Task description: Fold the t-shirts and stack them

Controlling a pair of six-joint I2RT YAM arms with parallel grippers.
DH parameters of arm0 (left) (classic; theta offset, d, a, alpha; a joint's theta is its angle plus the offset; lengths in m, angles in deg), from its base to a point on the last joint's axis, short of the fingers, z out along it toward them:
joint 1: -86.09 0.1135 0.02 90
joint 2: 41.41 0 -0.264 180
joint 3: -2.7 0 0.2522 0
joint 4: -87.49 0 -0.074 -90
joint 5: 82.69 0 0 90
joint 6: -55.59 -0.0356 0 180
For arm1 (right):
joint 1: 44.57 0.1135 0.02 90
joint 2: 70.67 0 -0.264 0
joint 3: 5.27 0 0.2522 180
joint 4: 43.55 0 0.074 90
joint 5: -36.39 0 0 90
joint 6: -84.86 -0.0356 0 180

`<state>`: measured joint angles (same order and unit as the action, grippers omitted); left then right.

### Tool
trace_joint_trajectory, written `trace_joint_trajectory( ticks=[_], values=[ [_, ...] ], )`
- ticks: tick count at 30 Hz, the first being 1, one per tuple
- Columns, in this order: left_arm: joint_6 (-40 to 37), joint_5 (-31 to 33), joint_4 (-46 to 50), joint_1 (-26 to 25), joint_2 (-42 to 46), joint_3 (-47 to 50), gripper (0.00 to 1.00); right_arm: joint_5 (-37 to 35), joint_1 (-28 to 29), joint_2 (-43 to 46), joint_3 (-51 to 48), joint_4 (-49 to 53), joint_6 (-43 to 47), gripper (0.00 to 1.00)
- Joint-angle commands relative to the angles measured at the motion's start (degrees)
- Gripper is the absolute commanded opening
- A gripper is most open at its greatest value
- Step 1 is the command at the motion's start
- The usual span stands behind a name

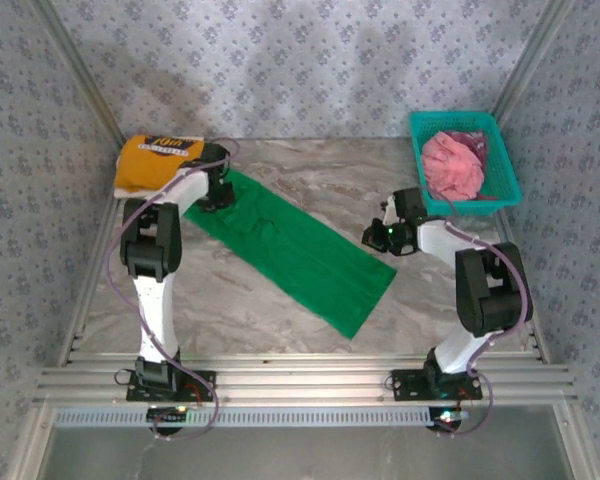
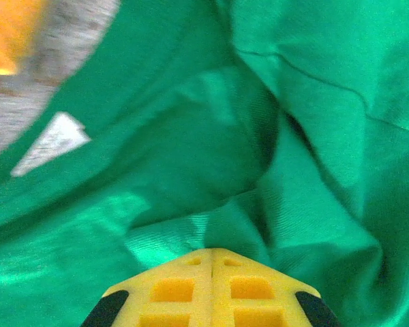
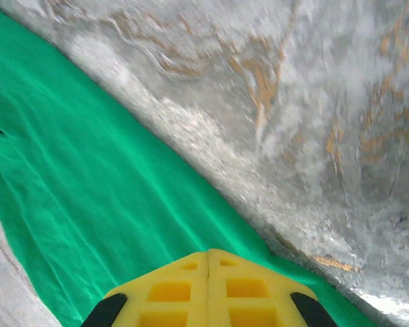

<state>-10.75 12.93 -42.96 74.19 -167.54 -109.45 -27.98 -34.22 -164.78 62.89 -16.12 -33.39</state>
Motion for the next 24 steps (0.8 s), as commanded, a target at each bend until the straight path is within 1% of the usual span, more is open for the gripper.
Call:
trace_joint_trajectory(
  ticks=[1, 5, 11, 14, 16, 18, 19, 21, 23, 24],
  values=[
    [0.8, 0.2, 1.1, -0.8, -3.6, -3.9, 0.00, -1.5, -0.8, 4.4, 2.9, 3.0, 1.9, 0.00],
    [1.1, -2.0, 2.1, -1.3, -7.2, -8.3, 0.00, -2.3, -2.1, 9.2, 3.9, 2.0, 2.2, 0.00],
    [0.1, -10.2, 5.1, -4.8, -16.4, -23.8, 0.00, -5.1, -3.2, 16.5, -1.4, -7.7, 3.7, 0.00],
    [-0.9, -13.3, 9.1, -6.3, -24.9, -39.4, 0.00, -5.0, -3.3, 18.4, -5.5, -12.2, 3.9, 0.00],
    [-1.3, -18.2, 10.4, -6.6, -32.4, -53.3, 0.00, -4.1, -3.3, 18.5, -7.2, -13.3, 4.0, 0.00],
    [-0.1, -22.0, 9.5, -6.6, -39.3, -65.2, 0.05, -3.4, -3.2, 18.4, -8.6, -14.0, 3.8, 0.00],
    [1.1, -22.5, 8.7, -6.3, -41.7, -70.1, 0.08, -3.0, -3.3, 18.2, -9.3, -14.7, 3.8, 0.00],
    [2.5, -23.1, 7.3, -5.6, -42.0, -73.4, 0.09, -2.9, -3.2, 17.7, -9.5, -14.0, 3.9, 0.00],
    [2.1, -20.8, 6.6, -4.8, -38.1, -71.2, 0.10, -3.5, -3.1, 17.2, -8.9, -12.8, 4.4, 0.00],
    [1.2, -19.5, 6.5, -4.4, -35.1, -69.3, 0.12, -3.4, -3.1, 16.6, -8.2, -11.7, 4.7, 0.00]
  ],
)
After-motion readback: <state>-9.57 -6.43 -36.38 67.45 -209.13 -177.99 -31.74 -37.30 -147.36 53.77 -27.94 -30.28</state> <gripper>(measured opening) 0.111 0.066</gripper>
